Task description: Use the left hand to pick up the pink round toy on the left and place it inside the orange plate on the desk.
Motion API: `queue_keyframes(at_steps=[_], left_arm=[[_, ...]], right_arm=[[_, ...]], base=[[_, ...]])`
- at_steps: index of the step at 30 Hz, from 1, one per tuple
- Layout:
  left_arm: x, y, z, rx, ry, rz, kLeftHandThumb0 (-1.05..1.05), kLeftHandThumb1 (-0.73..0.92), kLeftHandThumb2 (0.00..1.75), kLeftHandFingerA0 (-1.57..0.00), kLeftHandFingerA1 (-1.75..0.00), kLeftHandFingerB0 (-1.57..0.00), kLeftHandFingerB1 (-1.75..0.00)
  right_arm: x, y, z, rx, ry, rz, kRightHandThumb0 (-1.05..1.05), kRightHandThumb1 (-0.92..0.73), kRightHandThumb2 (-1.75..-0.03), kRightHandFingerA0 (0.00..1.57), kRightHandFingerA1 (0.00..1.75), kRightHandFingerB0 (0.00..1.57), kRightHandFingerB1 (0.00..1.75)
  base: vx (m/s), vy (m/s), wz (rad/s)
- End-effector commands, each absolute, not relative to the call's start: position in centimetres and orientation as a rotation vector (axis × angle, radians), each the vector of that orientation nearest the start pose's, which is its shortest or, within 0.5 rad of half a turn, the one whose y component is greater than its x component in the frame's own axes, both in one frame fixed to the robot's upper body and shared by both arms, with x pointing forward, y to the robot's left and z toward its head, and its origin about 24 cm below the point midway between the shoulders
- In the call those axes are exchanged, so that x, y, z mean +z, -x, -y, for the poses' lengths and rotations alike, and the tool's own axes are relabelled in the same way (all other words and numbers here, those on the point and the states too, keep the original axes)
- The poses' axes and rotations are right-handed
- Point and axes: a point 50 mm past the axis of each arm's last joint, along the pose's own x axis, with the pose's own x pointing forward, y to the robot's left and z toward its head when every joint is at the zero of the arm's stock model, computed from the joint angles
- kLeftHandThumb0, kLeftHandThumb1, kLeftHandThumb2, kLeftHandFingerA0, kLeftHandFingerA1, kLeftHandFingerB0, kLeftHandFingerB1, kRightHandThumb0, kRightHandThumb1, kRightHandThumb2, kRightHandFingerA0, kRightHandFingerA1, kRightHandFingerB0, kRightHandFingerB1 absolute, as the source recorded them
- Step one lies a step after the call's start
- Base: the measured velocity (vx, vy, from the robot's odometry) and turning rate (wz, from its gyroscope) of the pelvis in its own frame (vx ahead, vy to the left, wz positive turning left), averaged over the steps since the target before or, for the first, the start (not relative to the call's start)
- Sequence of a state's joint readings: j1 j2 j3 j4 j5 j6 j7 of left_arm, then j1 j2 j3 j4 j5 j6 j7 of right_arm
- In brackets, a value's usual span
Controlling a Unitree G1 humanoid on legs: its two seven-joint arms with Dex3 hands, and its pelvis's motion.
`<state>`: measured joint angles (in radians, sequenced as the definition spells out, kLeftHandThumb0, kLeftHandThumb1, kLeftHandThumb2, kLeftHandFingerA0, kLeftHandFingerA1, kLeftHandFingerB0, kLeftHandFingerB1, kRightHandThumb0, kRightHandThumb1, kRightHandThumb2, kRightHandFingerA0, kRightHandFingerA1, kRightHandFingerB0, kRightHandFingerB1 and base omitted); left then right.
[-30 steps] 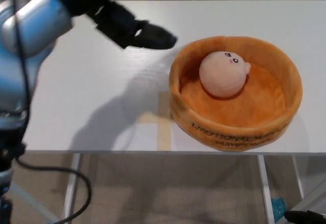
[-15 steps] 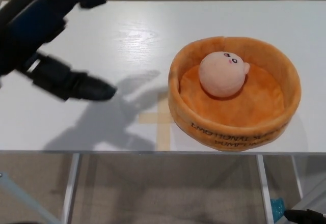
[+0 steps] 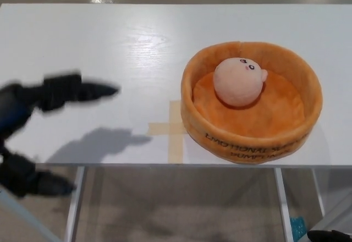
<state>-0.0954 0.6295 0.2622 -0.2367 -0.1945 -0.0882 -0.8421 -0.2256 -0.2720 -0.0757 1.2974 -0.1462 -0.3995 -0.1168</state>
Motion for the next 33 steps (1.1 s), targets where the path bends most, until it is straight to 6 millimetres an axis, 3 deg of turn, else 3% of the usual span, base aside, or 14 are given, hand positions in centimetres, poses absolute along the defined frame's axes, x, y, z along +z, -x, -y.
queue_keyframes(at_steps=[1, 3, 4, 5, 8, 9, 13, 14, 18, 24, 25, 33], left_arm=[[5.9, -18.8, -26.9, -1.044, -0.043, -0.195, -0.47, 0.42, 0.69, -0.27, -0.50, -0.32, -0.44], [4.8, -18.7, -27.1, -1.030, -0.037, -0.221, -0.47, 0.42, 0.69, -0.27, -0.50, -0.32, -0.44], [3.9, -18.8, -27.2, -0.997, -0.055, -0.263, -0.43, 0.52, 0.55, -0.32, -0.42, -0.40, -0.36], [2.7, -18.8, -27.4, -0.951, -0.067, -0.324, -0.48, 0.43, 0.70, -0.29, -0.50, -0.37, -0.46], [0.2, -18.7, -27.6, -0.871, -0.118, -0.422, -0.50, 0.43, 0.71, -0.31, -0.50, -0.38, -0.46], [-0.1, -18.7, -27.6, -0.862, -0.136, -0.431, -0.52, 0.51, 0.56, -0.35, -0.41, -0.44, -0.37], [-1.5, -19.0, -27.3, -0.835, -0.206, -0.458, -0.45, 0.50, 0.55, -0.38, -0.41, -0.48, -0.38], [-2.1, -19.2, -27.1, -0.818, -0.244, -0.477, -0.49, 0.39, 0.78, -0.27, -0.50, -0.40, -0.52], [-3.0, -19.6, -26.8, -0.789, -0.298, -0.504, -0.47, 0.39, 0.78, -0.26, -0.50, -0.35, -0.50], [-5.9, -20.9, -25.8, -0.587, -0.412, -0.567, -0.57, 0.48, 0.81, -0.25, -0.48, -0.29, -0.45], [-6.4, -21.1, -25.6, -0.554, -0.426, -0.585, -0.51, 0.65, 0.60, -0.31, -0.36, -0.33, -0.33], [-9.0, -21.8, -24.3, -0.358, -0.470, -0.678, -0.54, 0.67, 0.60, -0.26, -0.33, -0.31, -0.32]], right_arm=[[-12.4, -16.0, 25.8, -0.157, 0.388, -0.769, -0.37, -0.59, -0.58, 0.74, 0.56, 0.64, 0.44], [-12.5, -15.8, 25.8, -0.153, 0.395, -0.774, -0.37, -0.59, -0.58, 0.74, 0.56, 0.64, 0.44], [-12.6, -15.7, 25.8, -0.152, 0.396, -0.777, -0.36, -0.59, -0.58, 0.73, 0.56, 0.63, 0.44], [-12.7, -15.5, 25.7, -0.152, 0.397, -0.780, -0.38, -0.59, -0.58, 0.74, 0.60, 0.64, 0.44], [-12.7, -15.3, 25.7, -0.155, 0.391, -0.784, -0.37, -0.59, -0.58, 0.74, 0.59, 0.64, 0.44], [-12.7, -15.4, 25.7, -0.154, 0.393, -0.784, -0.37, -0.59, -0.58, 0.74, 0.57, 0.64, 0.44], [-12.6, -15.7, 25.6, -0.156, 0.391, -0.775, -0.37, -0.59, -0.58, 0.74, 0.57, 0.64, 0.44], [-12.6, -15.8, 25.6, -0.158, 0.386, -0.771, -0.37, -0.59, -0.58, 0.73, 0.59, 0.65, 0.44], [-12.5, -16.0, 25.6, -0.162, 0.375, -0.765, -0.36, -0.59, -0.58, 0.74, 0.59, 0.65, 0.45], [-12.5, -16.0, 25.6, -0.155, 0.389, -0.767, -0.36, -0.59, -0.58, 0.74, 0.56, 0.64, 0.45], [-12.5, -16.0, 25.6, -0.156, 0.389, -0.767, -0.37, -0.59, -0.58, 0.74, 0.58, 0.64, 0.44], [-12.4, -16.3, 25.4, -0.150, 0.383, -0.757, -0.37, -0.59, -0.59, 0.71, 0.51, 0.62, 0.44]], base=[[0.00, 0.000, 0.00], [0.00, 0.000, 0.00], [0.00, 0.000, 0.00], [0.00, 0.000, 0.00], [0.00, 0.000, 0.00], [0.00, 0.000, 0.00], [0.00, 0.000, 0.00], [0.00, 0.000, 0.00], [0.00, 0.000, 0.00], [0.00, 0.000, 0.00], [0.00, 0.000, 0.00], [0.00, 0.000, 0.00]])
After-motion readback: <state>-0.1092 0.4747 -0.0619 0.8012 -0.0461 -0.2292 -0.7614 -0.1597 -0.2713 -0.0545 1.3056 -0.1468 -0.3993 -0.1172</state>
